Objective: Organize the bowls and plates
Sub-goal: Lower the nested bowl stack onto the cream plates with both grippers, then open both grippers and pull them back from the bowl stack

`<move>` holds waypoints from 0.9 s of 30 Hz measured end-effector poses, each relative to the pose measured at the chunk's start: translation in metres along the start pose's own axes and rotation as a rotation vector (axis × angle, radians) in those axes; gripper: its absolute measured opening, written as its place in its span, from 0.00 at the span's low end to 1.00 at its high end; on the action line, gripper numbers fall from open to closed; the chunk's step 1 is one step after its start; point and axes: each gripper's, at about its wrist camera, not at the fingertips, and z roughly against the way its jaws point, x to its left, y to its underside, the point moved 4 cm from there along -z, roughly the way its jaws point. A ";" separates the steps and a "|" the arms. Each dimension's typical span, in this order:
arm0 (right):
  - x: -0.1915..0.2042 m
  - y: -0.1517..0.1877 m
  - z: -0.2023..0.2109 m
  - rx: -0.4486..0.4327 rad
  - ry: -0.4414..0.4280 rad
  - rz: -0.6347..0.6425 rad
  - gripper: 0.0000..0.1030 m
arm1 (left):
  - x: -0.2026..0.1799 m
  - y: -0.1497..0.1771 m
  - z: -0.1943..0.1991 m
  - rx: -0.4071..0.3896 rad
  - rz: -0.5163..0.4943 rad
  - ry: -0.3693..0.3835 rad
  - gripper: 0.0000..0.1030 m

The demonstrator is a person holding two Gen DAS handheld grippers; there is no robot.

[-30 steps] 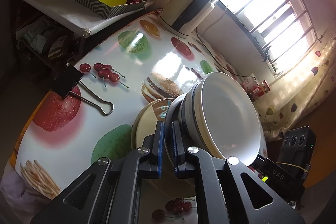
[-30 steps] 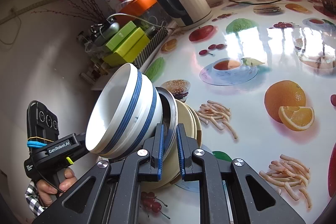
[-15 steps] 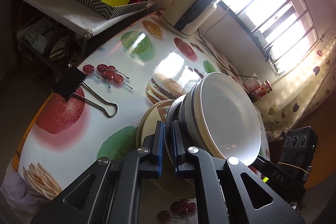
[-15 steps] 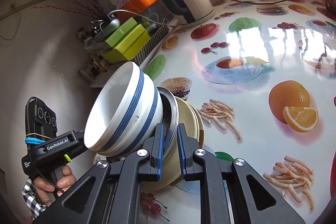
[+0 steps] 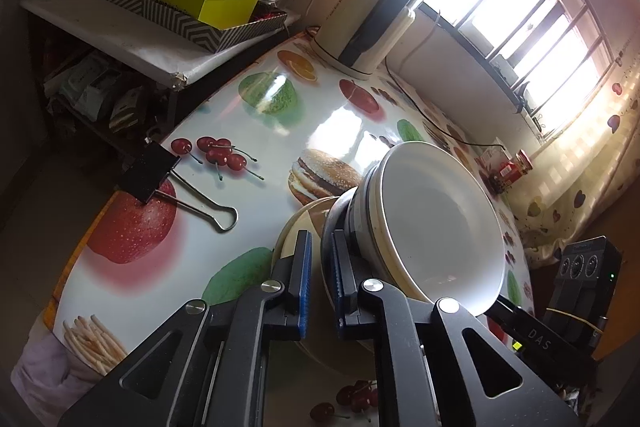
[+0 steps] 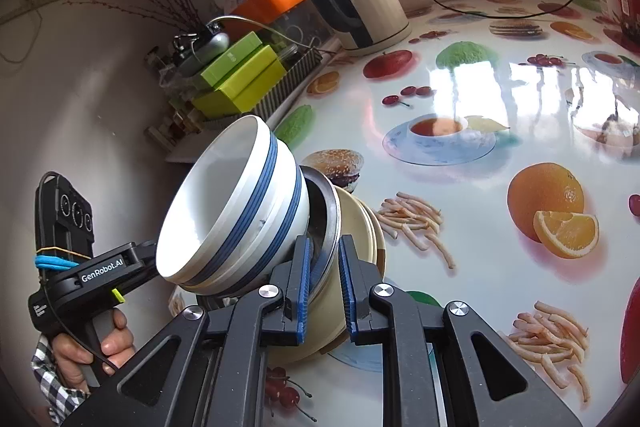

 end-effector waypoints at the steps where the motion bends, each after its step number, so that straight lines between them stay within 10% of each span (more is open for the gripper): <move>1: 0.000 0.000 0.001 -0.002 0.004 0.001 0.16 | -0.001 0.000 0.001 -0.005 -0.011 -0.010 0.10; 27: 0.017 0.015 0.031 -0.067 0.088 0.113 0.41 | -0.024 0.030 0.026 -0.077 -0.195 -0.229 0.25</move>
